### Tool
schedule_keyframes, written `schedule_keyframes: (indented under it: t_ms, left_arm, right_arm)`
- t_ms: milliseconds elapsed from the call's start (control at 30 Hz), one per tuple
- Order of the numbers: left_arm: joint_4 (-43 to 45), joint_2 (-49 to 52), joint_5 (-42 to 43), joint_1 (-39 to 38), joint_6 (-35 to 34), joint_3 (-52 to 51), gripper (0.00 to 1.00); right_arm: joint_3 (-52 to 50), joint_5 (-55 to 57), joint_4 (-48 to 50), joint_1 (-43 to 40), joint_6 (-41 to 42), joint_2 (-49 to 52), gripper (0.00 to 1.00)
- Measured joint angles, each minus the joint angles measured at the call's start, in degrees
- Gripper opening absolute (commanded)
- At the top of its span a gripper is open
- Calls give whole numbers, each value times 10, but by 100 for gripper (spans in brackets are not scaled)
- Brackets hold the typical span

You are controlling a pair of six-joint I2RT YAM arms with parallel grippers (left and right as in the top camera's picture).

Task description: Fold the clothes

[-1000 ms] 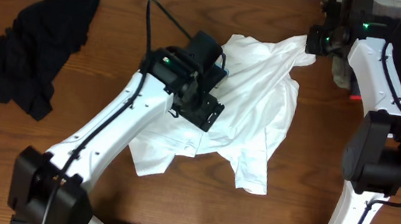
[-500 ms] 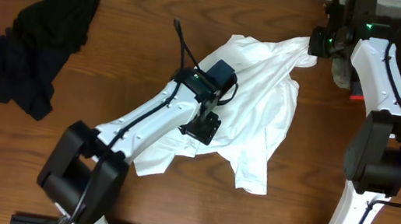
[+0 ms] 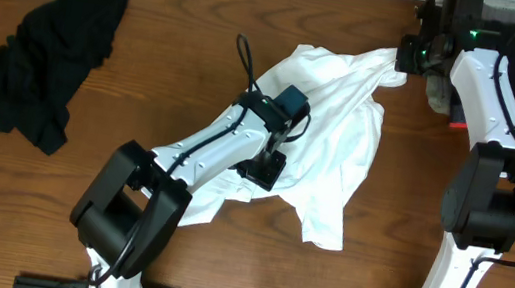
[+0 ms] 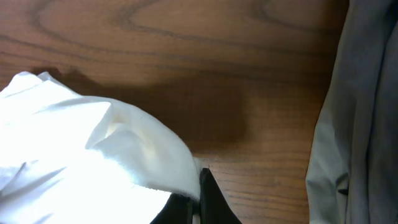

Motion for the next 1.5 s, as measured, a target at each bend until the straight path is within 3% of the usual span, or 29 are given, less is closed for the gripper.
schedule_keyframes:
  t_ms: [100,567,767,1100,1500]
  left_arm:
    - [1,0,3,-9,2,0,42]
    - [-3,41,-30,-16,-1,0,23]
    - [-17,41,-78,-14,-17,0,6]
    - [-59,33,-99,67,-24,21,6]
    - [-5,-73,-136,182,-1,118,6]
  right_arm:
    - [0,0,0,0,0,0,1]
    - [0,0,-9,0,-12,0,1]
    - [0,0,-9,0,-17,0,1]
    - [0,0,-11,0,-18,0,1]
    - [0,-5,-19,-4,-20,0,1]
